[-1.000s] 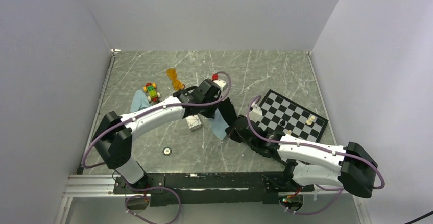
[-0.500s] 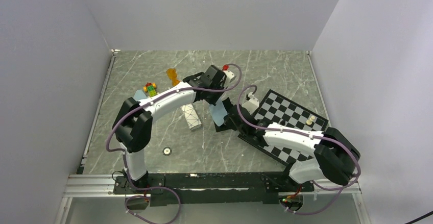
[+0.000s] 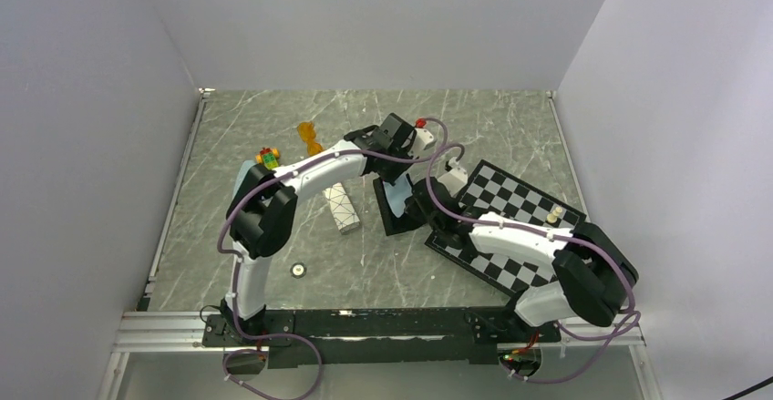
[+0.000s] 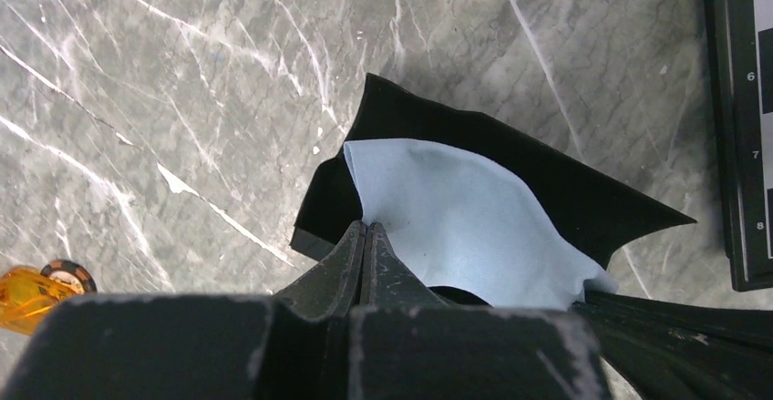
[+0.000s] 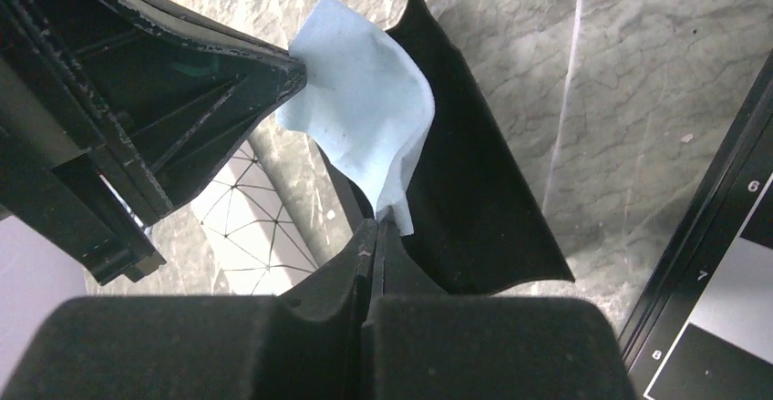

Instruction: Organize the sunglasses

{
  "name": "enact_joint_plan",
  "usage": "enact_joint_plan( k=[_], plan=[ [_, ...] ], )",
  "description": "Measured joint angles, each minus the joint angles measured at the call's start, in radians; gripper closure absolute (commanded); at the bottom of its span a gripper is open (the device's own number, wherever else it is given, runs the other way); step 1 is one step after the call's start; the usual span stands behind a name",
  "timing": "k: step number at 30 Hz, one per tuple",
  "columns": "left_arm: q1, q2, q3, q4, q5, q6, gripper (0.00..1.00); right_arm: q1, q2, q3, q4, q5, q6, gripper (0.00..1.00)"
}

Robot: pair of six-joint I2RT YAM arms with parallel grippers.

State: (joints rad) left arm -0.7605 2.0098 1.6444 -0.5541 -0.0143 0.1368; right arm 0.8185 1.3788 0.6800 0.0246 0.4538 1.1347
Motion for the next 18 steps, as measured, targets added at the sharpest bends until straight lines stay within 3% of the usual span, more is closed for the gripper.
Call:
enact_joint_plan(
  k=[18],
  plan=[
    [0.005, 0.101, 0.072, 0.011, -0.002, 0.069, 1.00, -0.052, 0.121, 0.000, 0.062, -0.082, -0.048, 1.00]
  ],
)
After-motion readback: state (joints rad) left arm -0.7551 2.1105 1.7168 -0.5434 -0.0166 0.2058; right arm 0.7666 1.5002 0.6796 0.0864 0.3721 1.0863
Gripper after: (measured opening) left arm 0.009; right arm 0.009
